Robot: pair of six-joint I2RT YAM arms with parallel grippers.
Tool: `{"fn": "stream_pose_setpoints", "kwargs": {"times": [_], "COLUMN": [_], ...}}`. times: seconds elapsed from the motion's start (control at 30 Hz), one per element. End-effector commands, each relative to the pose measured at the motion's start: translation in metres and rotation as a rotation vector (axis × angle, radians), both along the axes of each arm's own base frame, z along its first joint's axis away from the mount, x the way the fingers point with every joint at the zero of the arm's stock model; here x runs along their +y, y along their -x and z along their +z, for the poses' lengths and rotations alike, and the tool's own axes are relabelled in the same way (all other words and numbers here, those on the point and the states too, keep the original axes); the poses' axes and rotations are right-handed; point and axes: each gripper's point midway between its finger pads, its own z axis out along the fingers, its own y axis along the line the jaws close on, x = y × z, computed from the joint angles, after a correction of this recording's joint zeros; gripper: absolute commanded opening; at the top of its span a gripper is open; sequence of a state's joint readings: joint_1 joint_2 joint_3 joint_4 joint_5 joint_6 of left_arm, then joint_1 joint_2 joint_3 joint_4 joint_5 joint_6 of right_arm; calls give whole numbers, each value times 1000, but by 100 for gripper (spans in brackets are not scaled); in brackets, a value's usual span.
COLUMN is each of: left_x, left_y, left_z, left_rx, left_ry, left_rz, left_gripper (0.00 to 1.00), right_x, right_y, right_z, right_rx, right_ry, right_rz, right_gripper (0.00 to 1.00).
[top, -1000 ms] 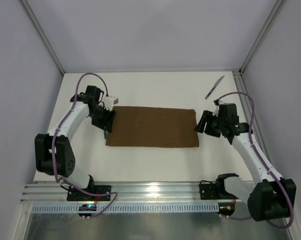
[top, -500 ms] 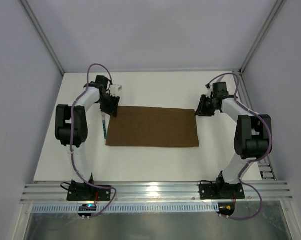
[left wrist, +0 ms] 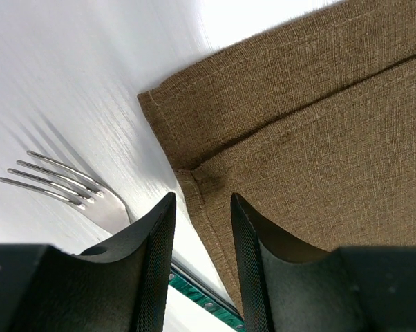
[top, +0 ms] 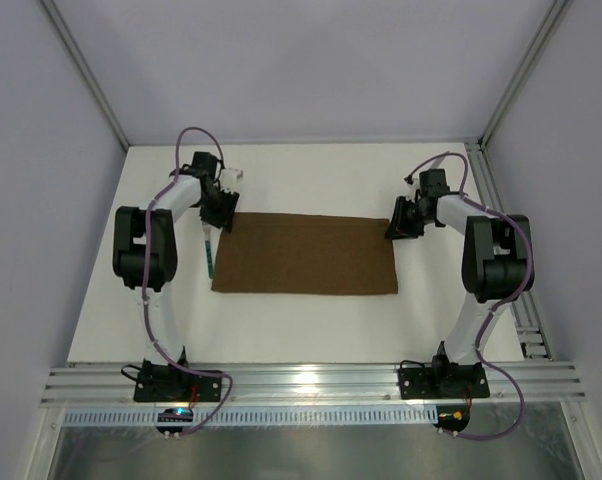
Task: Fold the napkin into a case and place the utensils inside
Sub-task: Pick up the rectangle-folded napkin from the center of the board.
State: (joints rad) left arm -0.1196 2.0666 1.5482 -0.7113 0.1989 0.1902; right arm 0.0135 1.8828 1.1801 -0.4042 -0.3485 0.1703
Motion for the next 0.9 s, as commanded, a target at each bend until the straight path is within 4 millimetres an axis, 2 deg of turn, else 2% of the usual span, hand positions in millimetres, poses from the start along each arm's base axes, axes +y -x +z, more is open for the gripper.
{"fn": "stream_pose_setpoints", "kwargs": {"times": [0.0, 0.17, 0.33, 0.53, 0.8, 0.87], "left_x": [4, 8, 1, 1, 9, 12], "left_y": [-21, -27, -24, -20, -7, -7], "left_z": [5, 2, 2, 1, 0, -3], "left_rx": [-71, -93, -85, -69, -33, -32], "left_ry": [-3, -7, 26, 28, -19, -32], "left_rz": [12, 30, 9, -7, -29, -36], "left_gripper": [39, 36, 31, 24, 30, 30], "right_x": [0, -1, -3, -3, 1, 0], "right_y": [-24, -32, -38, -39, -38, -39], "right_z": [13, 14, 13, 11, 12, 13], "right_rx": [-82, -93, -93, -87, -83, -87], "right_ry": [3, 11, 21, 19, 6, 4], "right_rz": [13, 12, 6, 2, 11, 9], "right_gripper": [32, 32, 32, 16, 15, 10]}}
